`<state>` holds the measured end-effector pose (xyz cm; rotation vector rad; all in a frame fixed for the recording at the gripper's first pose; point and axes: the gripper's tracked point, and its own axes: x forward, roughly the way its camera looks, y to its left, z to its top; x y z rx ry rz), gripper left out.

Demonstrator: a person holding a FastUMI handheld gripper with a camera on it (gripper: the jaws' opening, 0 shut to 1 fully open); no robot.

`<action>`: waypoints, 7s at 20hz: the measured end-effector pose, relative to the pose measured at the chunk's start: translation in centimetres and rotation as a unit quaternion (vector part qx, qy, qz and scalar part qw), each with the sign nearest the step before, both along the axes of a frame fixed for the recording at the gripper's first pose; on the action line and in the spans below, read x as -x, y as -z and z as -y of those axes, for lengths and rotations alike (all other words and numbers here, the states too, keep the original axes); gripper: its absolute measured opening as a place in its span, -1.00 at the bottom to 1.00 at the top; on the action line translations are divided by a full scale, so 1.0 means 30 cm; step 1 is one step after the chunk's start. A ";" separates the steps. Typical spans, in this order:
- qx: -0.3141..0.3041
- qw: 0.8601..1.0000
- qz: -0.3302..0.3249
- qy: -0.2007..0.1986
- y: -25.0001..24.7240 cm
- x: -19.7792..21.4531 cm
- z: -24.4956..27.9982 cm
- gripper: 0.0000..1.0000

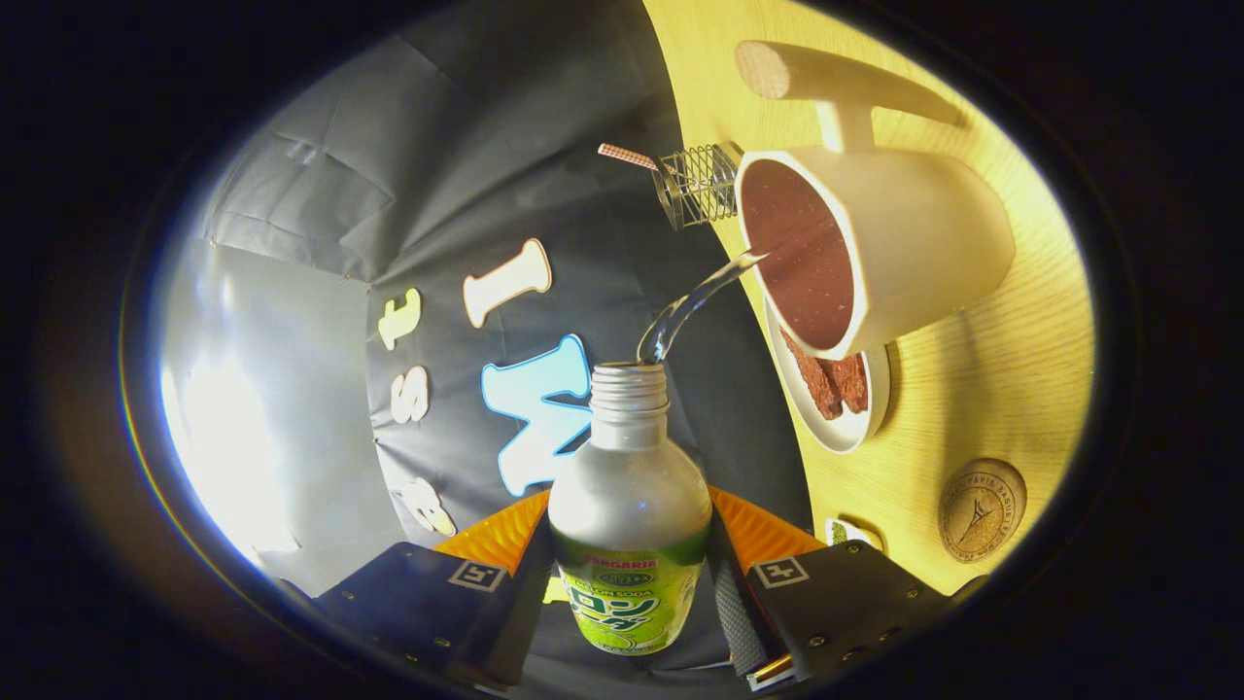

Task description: Take the bottle from table, then pour the juice into the cup, finally place the bottle on the coaster

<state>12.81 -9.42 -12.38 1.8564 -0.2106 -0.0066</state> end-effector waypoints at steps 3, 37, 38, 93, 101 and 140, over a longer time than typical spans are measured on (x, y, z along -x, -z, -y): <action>-0.006 1.000 0.000 0.000 -0.003 -0.005 -0.002 0.53; -0.144 0.989 0.005 0.035 -0.038 0.008 0.073 0.53; -0.148 0.988 0.006 0.035 -0.040 0.009 0.078 0.53; -0.105 0.993 -0.018 0.047 0.054 0.034 0.144 0.54; -0.016 0.998 -0.046 0.026 0.051 0.072 0.091 0.54; 0.781 0.597 -0.183 -0.023 0.009 0.082 -0.255 0.55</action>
